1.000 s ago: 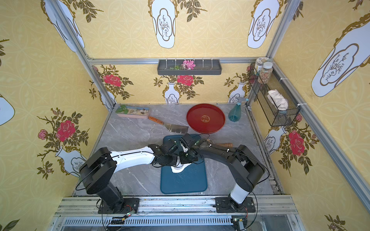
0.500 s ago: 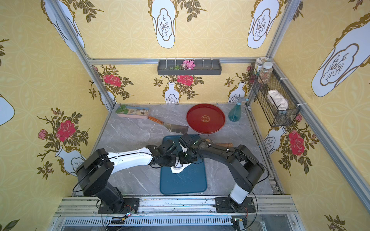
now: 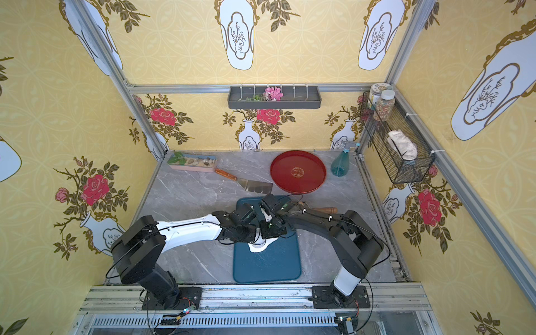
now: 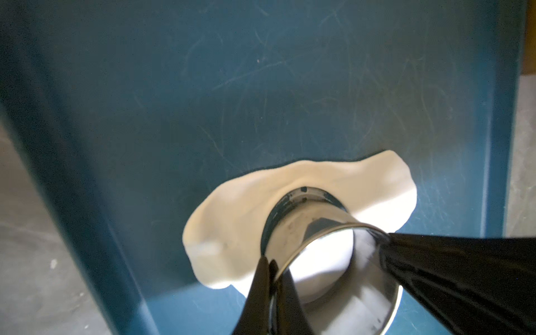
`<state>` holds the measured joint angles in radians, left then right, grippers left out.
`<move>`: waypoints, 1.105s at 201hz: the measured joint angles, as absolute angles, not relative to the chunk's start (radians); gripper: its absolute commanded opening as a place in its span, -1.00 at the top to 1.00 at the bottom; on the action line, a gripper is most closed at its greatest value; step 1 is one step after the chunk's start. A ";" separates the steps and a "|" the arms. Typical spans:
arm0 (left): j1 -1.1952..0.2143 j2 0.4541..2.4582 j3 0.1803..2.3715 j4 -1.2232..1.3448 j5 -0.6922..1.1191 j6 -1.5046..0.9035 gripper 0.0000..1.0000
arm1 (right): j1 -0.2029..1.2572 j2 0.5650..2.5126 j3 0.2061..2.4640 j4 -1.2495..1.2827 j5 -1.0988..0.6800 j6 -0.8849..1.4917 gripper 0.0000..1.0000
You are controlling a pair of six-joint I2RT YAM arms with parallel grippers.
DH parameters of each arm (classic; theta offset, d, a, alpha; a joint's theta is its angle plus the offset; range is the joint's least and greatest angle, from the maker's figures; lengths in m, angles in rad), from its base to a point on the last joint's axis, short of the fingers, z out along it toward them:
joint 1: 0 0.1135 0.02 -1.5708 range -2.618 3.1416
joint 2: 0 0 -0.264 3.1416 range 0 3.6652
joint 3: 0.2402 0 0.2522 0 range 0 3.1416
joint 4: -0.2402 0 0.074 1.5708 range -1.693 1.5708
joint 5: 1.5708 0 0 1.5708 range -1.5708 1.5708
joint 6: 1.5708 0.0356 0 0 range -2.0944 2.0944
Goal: Roll out the dumpling wrappers from the dough
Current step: Press the dumpling wrapper on the work surface.
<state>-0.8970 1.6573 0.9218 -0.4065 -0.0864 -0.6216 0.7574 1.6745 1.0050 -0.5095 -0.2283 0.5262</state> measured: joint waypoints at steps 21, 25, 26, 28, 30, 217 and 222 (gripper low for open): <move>-0.897 1.655 0.920 -0.404 -0.086 -0.623 1.00 | 0.759 1.674 1.006 -0.511 -0.225 0.527 1.00; -0.897 1.654 0.920 -0.404 -0.086 -0.623 1.00 | 0.759 1.673 1.006 -0.511 -0.224 0.527 1.00; -0.897 1.654 0.921 -0.405 -0.086 -0.623 1.00 | 0.759 1.673 1.006 -0.511 -0.223 0.527 1.00; -0.897 1.654 0.921 -0.405 -0.087 -0.623 1.00 | 0.759 1.673 1.006 -0.511 -0.223 0.527 1.00; -0.897 1.654 0.921 -0.405 -0.087 -0.623 1.00 | 0.759 1.672 1.005 -0.511 -0.223 0.527 1.00; -0.897 1.625 0.946 -0.460 -0.093 -0.640 1.00 | 0.762 1.639 1.029 -0.551 -0.232 0.545 1.00; -0.897 1.623 0.946 -0.460 -0.093 -0.640 1.00 | 0.762 1.637 1.031 -0.553 -0.230 0.545 1.00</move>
<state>-0.8974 1.6234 0.9463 -0.4599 -0.0933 -0.6399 0.7616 1.6375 1.0306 -0.5533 -0.2302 0.5453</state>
